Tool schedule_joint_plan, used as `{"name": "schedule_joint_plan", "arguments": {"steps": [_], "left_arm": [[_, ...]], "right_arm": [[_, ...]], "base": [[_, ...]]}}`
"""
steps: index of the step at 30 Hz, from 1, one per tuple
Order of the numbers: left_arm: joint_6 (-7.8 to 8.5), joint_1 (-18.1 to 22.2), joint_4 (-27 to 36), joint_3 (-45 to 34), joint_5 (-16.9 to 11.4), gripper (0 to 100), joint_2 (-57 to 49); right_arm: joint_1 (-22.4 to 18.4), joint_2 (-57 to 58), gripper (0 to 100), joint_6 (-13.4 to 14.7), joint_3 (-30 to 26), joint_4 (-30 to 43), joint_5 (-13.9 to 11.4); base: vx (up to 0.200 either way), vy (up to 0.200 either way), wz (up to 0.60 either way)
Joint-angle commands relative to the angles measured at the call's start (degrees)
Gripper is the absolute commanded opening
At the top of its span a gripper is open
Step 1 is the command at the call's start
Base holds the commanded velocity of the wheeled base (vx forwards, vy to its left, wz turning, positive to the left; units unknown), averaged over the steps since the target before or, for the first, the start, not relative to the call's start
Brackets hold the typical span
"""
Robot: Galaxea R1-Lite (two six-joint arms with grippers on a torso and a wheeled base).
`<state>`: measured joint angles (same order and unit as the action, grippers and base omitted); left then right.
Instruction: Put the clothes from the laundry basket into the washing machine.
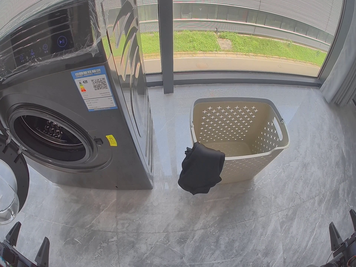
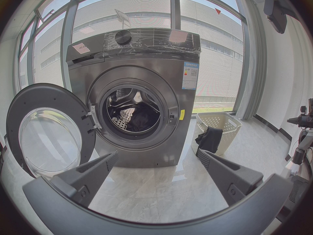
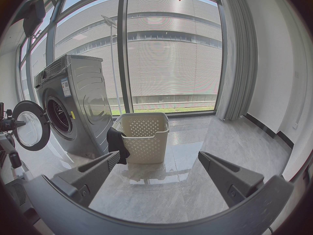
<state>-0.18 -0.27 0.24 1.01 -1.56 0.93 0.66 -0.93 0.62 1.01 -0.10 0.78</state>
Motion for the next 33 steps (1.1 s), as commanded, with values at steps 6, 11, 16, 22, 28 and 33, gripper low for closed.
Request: {"name": "schedule_joint_plan", "arguments": {"steps": [6, 11, 16, 22, 28, 33], "left_arm": [[0.09, 0.0, 0.0, -0.9, 0.0, 100, -0.8], [0.27, 0.0, 0.0, -0.9, -0.1, 100, -0.8], [0.45, 0.0, 0.0, -0.9, -0.2, 100, -0.8], [0.36, 0.0, 0.0, -0.9, -0.2, 100, -0.8], [0.27, 0.0, 0.0, -0.9, -0.2, 100, -0.8], [-0.08, 0.0, 0.0, -0.9, -0.2, 100, -0.8]], "right_arm": [[0.0, 0.9, 100, 0.1, -1.0, 0.0, 0.1], [0.0, 0.9, 100, 0.2, 0.1, -1.7, -0.2], [0.7, -6.0, 100, 0.6, 14.4, -1.8, 0.0], [4.0, -24.9, 100, 2.8, 17.1, -2.5, -3.9], [9.9, -48.1, 100, 6.1, 19.1, -14.6, -4.8], [20.5, -59.3, 100, 11.3, 19.1, -21.6, -3.2]], "base": [[0.000, -0.100, 0.00], [0.000, 0.000, 0.00], [0.000, 0.000, 0.00], [0.000, 0.000, 0.00], [0.000, 0.000, 0.00], [0.000, -0.120, 0.00]]}}
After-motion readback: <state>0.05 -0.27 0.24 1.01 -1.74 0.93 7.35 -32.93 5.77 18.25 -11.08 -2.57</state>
